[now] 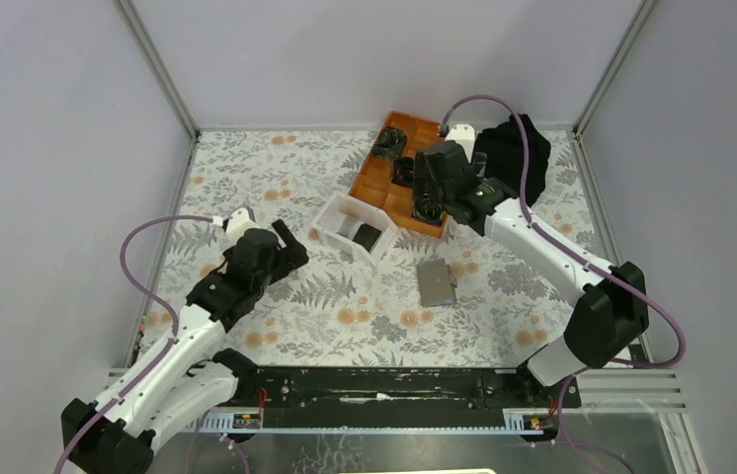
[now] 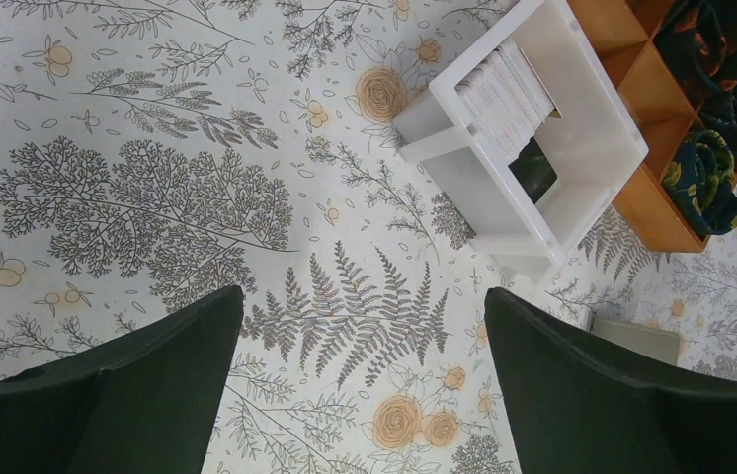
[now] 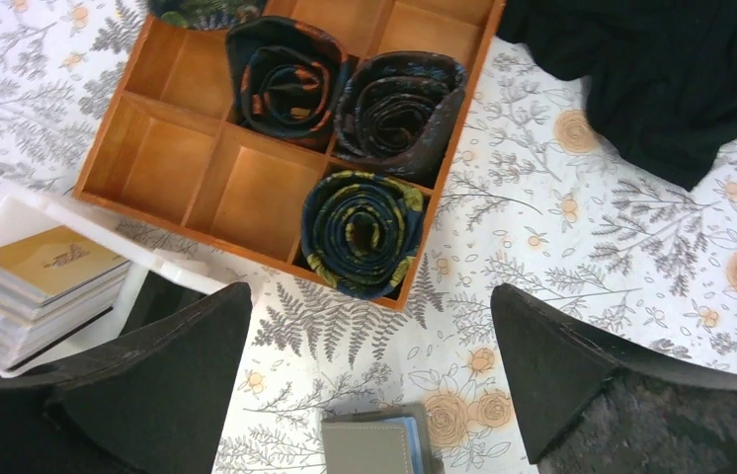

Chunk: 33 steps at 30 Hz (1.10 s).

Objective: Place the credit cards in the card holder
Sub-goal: Pick up the credit card from the storage box.

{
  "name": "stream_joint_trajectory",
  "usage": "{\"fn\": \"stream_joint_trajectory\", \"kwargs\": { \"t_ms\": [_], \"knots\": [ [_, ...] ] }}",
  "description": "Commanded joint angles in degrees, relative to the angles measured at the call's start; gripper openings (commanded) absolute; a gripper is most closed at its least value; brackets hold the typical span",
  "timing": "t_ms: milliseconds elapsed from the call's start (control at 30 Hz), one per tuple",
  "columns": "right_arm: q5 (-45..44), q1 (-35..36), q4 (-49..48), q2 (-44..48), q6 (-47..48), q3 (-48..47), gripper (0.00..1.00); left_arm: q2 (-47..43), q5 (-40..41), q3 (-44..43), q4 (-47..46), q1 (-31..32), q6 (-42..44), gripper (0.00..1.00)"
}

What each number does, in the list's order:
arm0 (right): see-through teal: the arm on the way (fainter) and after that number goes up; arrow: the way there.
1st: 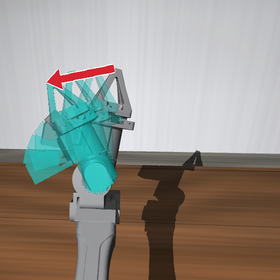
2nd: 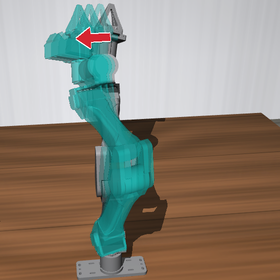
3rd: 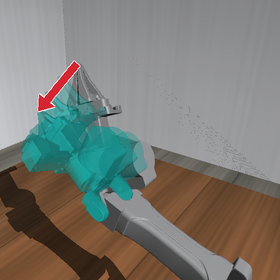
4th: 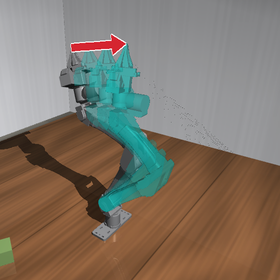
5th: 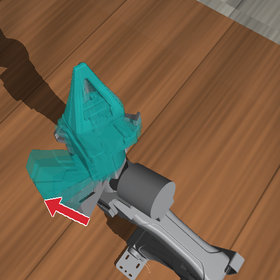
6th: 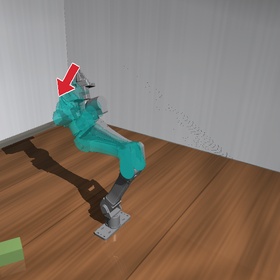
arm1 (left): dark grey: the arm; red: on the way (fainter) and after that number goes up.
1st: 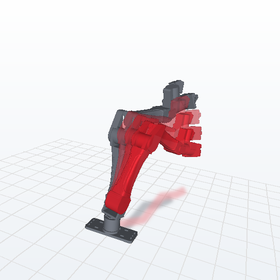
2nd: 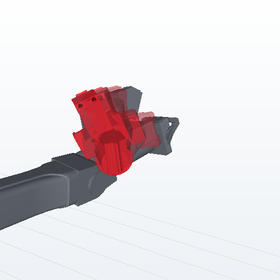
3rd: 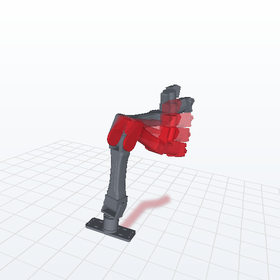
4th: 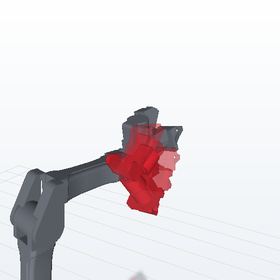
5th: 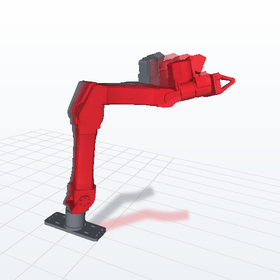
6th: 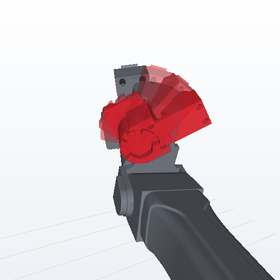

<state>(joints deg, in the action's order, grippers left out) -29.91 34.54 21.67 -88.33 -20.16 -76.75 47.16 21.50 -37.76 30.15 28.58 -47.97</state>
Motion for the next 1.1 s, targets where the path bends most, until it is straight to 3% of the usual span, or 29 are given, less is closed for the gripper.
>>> {"fn": "stream_joint_trajectory", "kwargs": {
  "t_ms": [0, 133, 400, 600, 1067],
  "knots": [
    [4.4, 1.0, -3.8, 0.5, 4.2, -3.2, 0.99, -0.4, 0.6, 0.1, 0.8, 0.4, -0.8, 1.0],
    [16.1, 1.0, -6.6, -3.5, 10.0, -8.1, 0.88, 1.0, -0.8, -1.2, 0.6, 0.3, -2.3, 1.0],
    [39.5, 1.3, 2.9, -19.2, 13.5, -26.0, 0.61, 0.5, -1.6, -1.2, 2.1, 0.2, -7.0, 1.0],
    [43.5, 3.2, 8.2, -27.2, 15.4, -33.8, 0.6, -0.1, -2.2, 0.4, 2.7, 0.2, -9.1, 1.0],
    [47.6, 3.9, 9.5, -37.1, 17.9, -39.9, 0.63, 5.4, -4.4, 3.7, -4.3, -0.2, -12.6, 0.99]
  ]
}}
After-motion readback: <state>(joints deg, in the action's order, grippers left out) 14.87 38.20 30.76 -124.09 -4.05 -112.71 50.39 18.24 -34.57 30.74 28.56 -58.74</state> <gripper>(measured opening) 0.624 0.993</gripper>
